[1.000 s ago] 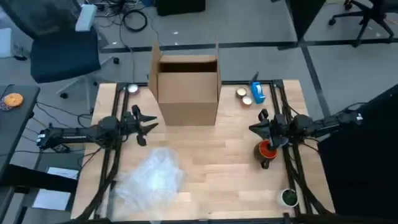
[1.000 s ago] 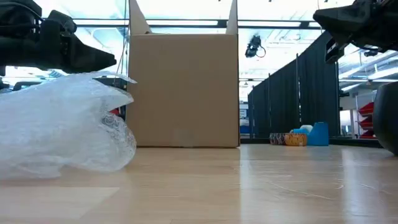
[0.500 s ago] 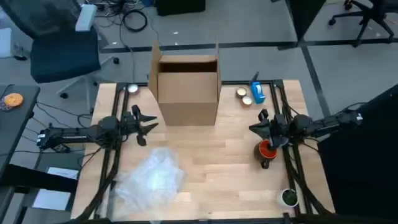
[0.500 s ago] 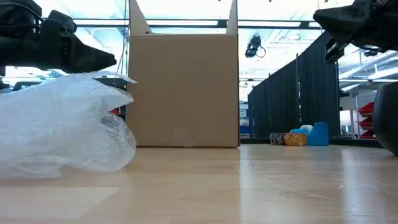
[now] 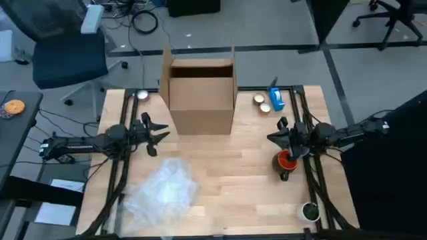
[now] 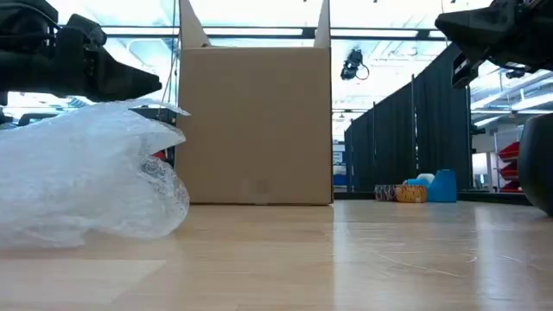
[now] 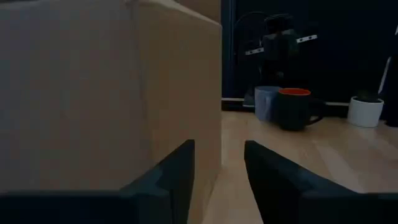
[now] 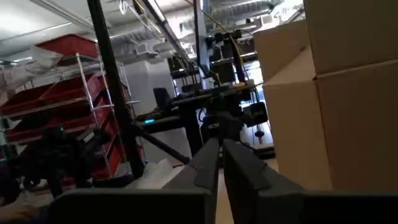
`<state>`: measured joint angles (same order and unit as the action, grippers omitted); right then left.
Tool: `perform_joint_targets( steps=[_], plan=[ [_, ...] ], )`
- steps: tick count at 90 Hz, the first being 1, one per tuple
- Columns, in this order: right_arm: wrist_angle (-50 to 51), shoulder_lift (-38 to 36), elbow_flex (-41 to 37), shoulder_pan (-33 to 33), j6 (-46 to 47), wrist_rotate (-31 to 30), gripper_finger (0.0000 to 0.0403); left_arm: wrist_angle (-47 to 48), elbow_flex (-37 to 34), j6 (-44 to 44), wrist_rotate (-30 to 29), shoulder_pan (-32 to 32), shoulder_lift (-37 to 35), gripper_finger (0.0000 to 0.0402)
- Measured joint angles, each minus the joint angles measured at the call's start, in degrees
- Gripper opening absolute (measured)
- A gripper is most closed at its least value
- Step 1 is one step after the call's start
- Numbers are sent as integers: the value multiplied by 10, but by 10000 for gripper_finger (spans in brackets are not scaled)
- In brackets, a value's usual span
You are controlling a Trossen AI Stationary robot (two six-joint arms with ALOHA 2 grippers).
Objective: Wrap mug
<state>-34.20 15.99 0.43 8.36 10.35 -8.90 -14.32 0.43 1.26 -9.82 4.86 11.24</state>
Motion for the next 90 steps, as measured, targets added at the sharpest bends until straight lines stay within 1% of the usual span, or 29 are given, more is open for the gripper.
perform_joint_targets(
  steps=[55, 60, 70, 73, 79, 83, 86, 90],
  plan=[
    [0, 0, 0, 0, 0, 0, 0, -3, 0, -4, 0, 0, 0, 126],
    [0, 0, 0, 0, 0, 0, 0, -28, 0, -44, 0, 0, 0, 126],
    [0, 0, 0, 0, 0, 0, 0, -82, 0, -223, 25, 0, 0, 126],
    [0, 0, 0, 0, 0, 0, 0, -99, 0, -261, 26, 0, 0, 126],
    [0, 0, 0, 0, 0, 0, 0, -127, 0, -284, 21, 0, 3, 126],
    [0, 0, 0, 0, 0, 0, 0, -146, 0, -288, 30, 0, 4, 126],
    [0, 0, 0, 0, 0, 0, 0, -165, 1, -300, 55, -1, 4, 126],
    [0, 0, 0, 0, 0, 0, 0, -179, 10, -323, 110, -5, 5, 126]
  ],
)
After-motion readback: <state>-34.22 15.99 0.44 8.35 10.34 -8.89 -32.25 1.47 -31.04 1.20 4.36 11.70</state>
